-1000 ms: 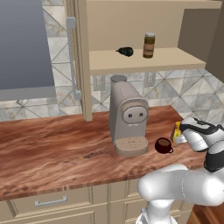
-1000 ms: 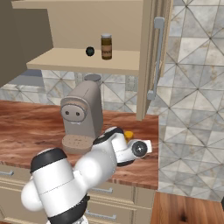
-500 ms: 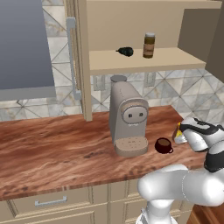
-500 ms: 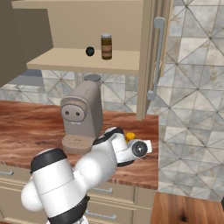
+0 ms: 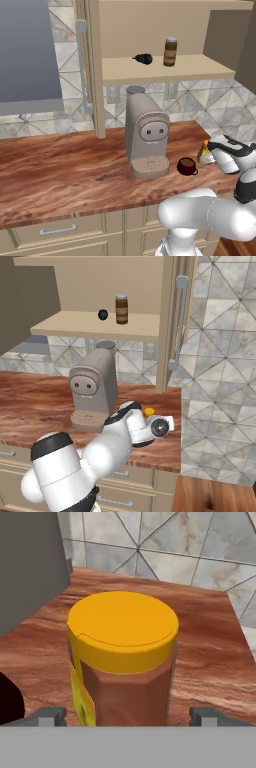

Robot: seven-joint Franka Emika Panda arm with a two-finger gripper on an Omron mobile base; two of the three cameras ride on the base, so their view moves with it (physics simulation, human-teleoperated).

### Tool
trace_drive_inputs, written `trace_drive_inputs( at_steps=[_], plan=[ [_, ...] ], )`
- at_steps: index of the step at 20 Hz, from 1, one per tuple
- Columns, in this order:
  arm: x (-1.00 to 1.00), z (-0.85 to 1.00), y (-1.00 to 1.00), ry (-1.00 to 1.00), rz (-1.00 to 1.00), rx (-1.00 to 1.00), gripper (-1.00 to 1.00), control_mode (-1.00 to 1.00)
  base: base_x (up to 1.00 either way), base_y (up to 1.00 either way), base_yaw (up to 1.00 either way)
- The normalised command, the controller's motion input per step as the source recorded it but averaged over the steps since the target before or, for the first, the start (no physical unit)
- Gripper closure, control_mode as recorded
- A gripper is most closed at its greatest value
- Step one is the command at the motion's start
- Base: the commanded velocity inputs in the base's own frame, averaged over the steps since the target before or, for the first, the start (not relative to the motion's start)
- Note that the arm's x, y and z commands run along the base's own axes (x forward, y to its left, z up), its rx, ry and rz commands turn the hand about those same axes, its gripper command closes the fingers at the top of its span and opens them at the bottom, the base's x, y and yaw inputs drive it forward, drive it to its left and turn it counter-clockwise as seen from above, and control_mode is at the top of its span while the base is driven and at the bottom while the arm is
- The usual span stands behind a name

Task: Pick the cinnamon and honey bottle from the cabinet and place them next to the mug.

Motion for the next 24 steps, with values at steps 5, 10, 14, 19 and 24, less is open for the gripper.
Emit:
trace_drive_inputs(
  at_steps=[5,10,14,19,24],
  plan=[
    [-0.21,0.28,0.00,-0.08,-0.02,0.00,-1.00,-1.00,0.00,0.00,0.00],
    [-0.39,0.35,0.00,-0.05,-0.04,0.00,-1.00,-1.00,0.00,0.00,0.00],
    [-0.57,0.62,0.04,0.00,-0.06,0.00,-1.00,-1.00,0.00,0.00,0.00],
    [-0.46,0.96,0.26,0.02,-0.09,0.00,-1.00,-1.00,0.00,0.00,0.00],
    [-0.39,1.00,0.41,0.12,-0.10,0.00,-1.00,-1.00,0.00,0.00,0.00]
  ],
)
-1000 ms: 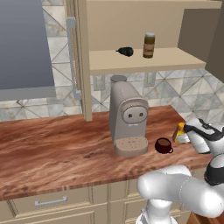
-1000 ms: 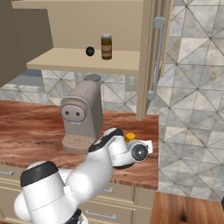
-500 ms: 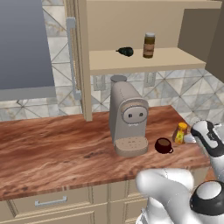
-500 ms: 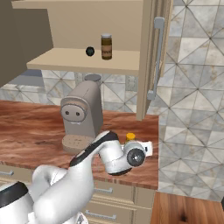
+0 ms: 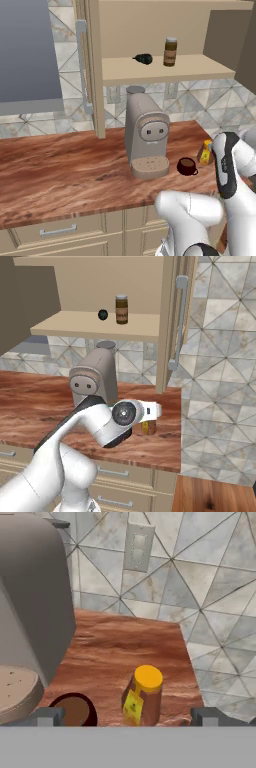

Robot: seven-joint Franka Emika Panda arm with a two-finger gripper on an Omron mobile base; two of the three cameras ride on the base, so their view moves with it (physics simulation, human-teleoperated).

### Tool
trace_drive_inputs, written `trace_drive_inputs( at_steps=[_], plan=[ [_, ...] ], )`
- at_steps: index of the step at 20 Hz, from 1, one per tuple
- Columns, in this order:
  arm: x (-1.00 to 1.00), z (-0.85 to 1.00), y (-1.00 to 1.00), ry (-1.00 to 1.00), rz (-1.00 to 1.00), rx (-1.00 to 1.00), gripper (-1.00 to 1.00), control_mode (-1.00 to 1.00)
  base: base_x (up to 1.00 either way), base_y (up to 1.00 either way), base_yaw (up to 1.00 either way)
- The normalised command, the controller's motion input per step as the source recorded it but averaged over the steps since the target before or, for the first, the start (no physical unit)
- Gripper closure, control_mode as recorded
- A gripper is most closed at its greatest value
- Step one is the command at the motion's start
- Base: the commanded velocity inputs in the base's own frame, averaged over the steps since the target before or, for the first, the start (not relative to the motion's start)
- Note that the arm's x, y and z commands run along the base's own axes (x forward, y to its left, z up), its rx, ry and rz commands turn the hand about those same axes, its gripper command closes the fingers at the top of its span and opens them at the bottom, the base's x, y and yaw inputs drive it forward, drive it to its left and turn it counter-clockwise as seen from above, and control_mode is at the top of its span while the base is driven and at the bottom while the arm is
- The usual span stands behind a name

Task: Pick the cinnamon and honey bottle from the cabinet and place them next to the mug.

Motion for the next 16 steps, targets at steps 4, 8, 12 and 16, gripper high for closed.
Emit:
trace_drive_inputs(
  at_steps=[4,8,12,16],
  plan=[
    [-0.50,1.00,0.53,0.17,-0.07,0.00,-1.00,-1.00,0.00,0.00,0.00],
    [-0.68,1.00,0.62,0.05,-0.06,0.00,-1.00,-1.00,0.00,0.00,0.00],
    [-0.33,1.00,0.49,0.00,-0.11,0.00,-1.00,-1.00,0.00,0.00,0.00],
    [-0.16,1.00,0.44,0.00,-0.11,0.00,-1.00,-1.00,0.00,0.00,0.00]
  ],
)
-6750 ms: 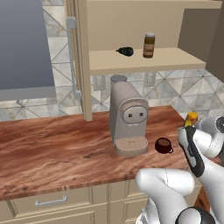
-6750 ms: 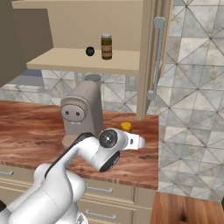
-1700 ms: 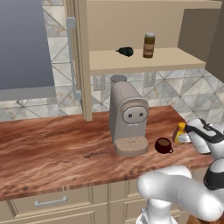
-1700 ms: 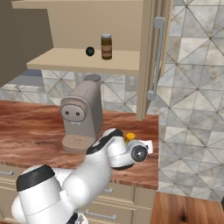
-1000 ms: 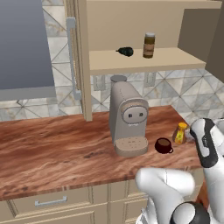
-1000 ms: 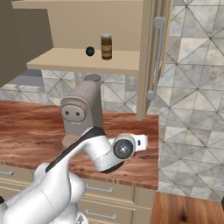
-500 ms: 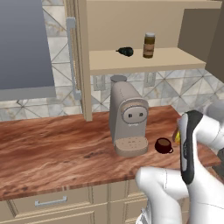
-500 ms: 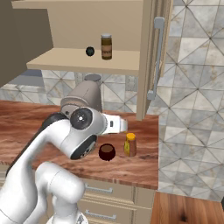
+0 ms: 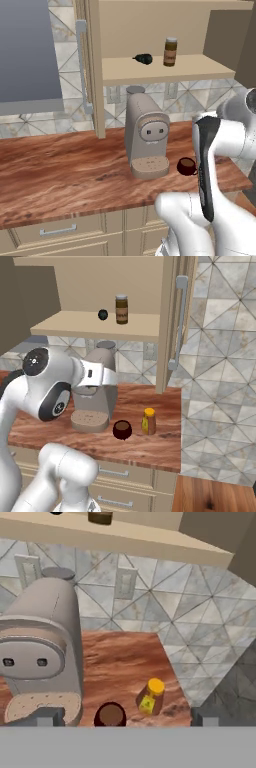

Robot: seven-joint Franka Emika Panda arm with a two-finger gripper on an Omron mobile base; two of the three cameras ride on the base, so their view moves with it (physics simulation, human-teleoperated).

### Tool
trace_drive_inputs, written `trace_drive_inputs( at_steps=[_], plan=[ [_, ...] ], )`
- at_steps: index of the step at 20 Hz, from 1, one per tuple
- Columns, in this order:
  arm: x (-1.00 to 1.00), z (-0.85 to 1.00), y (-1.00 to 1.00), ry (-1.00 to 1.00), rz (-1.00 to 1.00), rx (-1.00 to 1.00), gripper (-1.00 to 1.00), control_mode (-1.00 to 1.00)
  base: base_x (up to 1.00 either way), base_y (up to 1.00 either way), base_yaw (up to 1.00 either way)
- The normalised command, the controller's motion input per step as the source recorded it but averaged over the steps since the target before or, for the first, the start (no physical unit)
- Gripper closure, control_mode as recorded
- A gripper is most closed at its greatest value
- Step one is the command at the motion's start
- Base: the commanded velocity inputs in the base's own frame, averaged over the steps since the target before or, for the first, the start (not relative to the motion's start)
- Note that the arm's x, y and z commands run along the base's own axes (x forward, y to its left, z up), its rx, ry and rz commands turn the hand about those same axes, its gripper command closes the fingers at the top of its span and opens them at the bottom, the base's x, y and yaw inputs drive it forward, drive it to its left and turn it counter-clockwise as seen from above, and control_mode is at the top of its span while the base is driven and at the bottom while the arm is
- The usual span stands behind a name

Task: Pick the cinnamon and honey bottle from the cabinet and place them next to the mug.

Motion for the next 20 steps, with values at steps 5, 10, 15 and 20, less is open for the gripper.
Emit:
trace_drive_inputs(
  at_steps=[5,10,15,20],
  plan=[
    [-0.05,0.96,0.48,-0.04,-0.05,0.00,-1.00,-1.00,0.00,0.00,0.00],
    [0.05,0.39,0.24,-0.20,0.01,0.08,-1.00,-1.00,0.00,0.00,0.00],
    [0.15,0.50,0.00,0.00,0.08,0.10,-1.00,-1.00,0.00,0.00,0.00],
    [0.21,0.71,0.00,0.00,0.10,0.10,-1.00,-1.00,0.00,0.00,0.00]
  ],
)
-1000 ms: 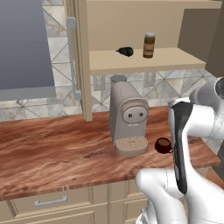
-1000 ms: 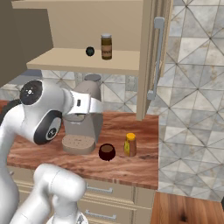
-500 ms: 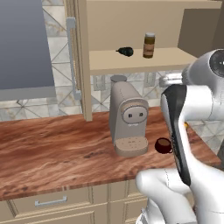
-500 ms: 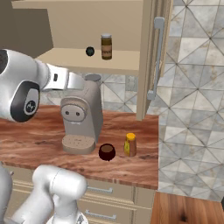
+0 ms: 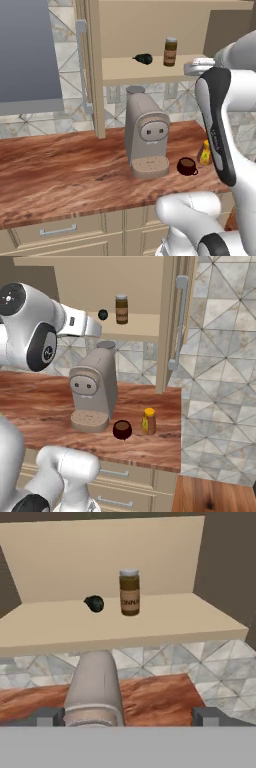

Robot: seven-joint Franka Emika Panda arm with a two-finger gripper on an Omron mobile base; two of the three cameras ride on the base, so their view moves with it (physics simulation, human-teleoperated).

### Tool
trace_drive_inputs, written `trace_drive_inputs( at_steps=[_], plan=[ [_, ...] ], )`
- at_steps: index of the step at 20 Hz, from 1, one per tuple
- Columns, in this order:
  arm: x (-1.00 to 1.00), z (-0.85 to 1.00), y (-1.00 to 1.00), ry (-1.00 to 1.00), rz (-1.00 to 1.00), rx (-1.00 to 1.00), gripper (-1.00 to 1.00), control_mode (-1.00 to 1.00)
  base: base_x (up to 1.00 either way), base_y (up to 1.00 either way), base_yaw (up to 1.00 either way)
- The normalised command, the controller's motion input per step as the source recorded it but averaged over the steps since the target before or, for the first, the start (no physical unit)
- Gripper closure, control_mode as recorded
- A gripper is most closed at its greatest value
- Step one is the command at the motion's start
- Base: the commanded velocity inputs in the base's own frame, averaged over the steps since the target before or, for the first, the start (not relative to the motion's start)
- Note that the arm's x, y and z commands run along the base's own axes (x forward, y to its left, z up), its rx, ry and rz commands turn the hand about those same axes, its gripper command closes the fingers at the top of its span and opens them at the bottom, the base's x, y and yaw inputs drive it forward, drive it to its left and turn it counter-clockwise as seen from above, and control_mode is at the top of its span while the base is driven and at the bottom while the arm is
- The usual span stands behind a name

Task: Pick the cinnamon and honey bottle from the cabinet and place them next to the mug.

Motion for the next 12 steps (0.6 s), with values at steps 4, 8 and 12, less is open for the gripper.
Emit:
trace_drive_inputs(
  at_steps=[4,8,12],
  plan=[
    [0.64,0.16,-0.07,0.02,0.10,0.05,-1.00,-1.00,0.00,0.00,0.00],
    [1.00,-0.11,-0.04,0.01,0.01,0.00,-1.00,-1.00,0.00,0.00,0.00],
    [0.99,-0.16,-0.01,0.01,0.00,0.00,-1.00,-1.00,0.00,0.00,0.00]
  ],
)
